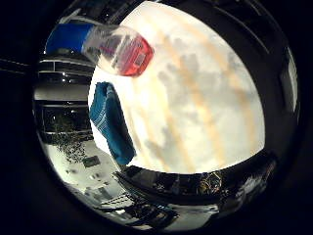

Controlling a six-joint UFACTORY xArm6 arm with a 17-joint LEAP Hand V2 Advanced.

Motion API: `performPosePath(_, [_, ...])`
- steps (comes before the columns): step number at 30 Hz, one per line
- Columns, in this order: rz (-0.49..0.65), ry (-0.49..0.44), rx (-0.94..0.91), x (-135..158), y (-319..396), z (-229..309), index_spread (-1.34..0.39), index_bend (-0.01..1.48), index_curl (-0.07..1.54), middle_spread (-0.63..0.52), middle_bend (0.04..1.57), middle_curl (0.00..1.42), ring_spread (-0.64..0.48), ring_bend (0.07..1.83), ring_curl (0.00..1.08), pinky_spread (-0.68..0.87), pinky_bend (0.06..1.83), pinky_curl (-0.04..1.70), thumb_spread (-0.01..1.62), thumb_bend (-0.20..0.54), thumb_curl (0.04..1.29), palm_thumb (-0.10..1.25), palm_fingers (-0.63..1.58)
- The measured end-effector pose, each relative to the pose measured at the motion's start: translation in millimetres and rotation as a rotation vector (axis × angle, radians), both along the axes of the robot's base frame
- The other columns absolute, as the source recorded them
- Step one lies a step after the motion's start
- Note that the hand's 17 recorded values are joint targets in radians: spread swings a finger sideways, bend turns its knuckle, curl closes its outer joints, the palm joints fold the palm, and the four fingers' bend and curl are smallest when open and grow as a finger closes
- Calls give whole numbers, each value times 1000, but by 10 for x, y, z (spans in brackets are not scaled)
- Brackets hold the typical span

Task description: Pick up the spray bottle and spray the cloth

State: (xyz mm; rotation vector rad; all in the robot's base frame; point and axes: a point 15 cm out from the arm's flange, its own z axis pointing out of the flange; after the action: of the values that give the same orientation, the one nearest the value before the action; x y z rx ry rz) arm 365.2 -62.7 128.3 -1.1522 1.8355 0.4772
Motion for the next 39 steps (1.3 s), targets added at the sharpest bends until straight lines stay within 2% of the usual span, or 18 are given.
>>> performPosePath(15, [-35,-88,14,337,145,49,-225,141,224,190,193,300,220,296,271,347,345,325,935,-29,308,500,-25])
performPosePath(39, [-41,-103,32,573,120,-22,-208,151,248,169,218,333,210,293,267,336,324,323,942,-26,309,524,13])
